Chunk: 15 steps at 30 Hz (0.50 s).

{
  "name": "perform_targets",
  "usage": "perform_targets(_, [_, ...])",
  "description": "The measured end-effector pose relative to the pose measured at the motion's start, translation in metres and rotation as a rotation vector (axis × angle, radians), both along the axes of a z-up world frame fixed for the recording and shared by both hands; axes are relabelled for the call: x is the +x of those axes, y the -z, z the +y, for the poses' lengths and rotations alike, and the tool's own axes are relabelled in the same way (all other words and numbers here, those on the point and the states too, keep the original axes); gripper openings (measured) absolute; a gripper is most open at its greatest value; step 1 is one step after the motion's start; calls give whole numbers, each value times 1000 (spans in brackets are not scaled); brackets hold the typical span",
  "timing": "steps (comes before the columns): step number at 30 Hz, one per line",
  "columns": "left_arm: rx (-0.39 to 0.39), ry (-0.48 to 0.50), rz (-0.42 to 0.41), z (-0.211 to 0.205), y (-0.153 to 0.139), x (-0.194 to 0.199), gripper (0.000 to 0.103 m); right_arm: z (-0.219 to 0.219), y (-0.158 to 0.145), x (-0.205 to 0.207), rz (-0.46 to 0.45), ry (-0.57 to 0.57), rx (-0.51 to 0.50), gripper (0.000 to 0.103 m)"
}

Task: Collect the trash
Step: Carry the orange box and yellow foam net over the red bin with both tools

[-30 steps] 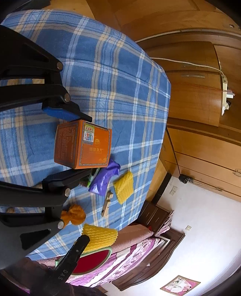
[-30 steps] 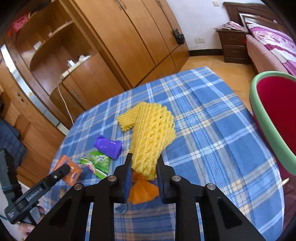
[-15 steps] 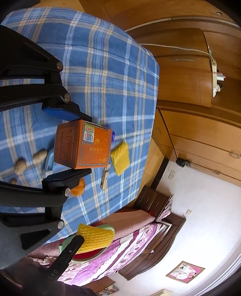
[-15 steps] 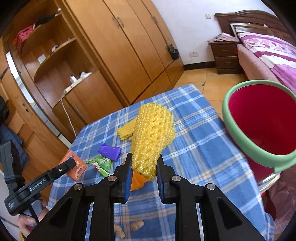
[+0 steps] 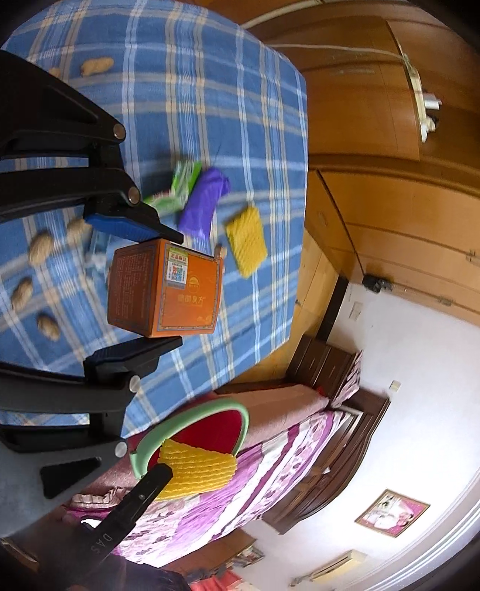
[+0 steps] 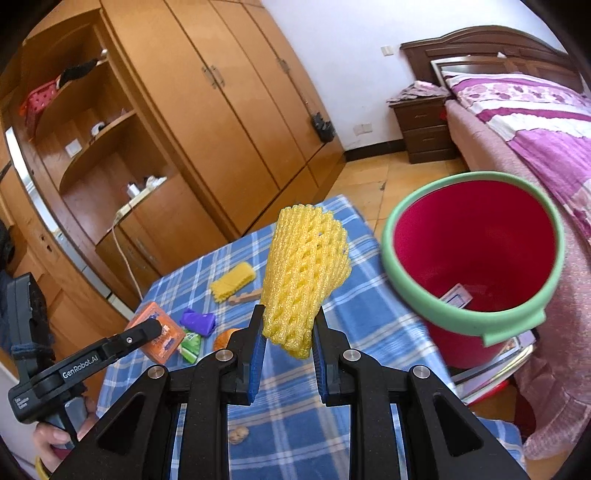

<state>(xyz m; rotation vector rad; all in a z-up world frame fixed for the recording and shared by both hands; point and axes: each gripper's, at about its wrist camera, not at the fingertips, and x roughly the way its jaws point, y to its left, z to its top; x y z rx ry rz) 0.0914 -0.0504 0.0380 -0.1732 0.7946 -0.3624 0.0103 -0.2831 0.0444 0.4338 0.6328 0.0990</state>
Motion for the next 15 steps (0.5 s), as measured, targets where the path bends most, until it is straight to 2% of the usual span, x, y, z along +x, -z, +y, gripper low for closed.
perform_targets(15, [40, 165, 7, -85, 0, 9, 48, -52, 6, -19, 0, 119, 18, 23])
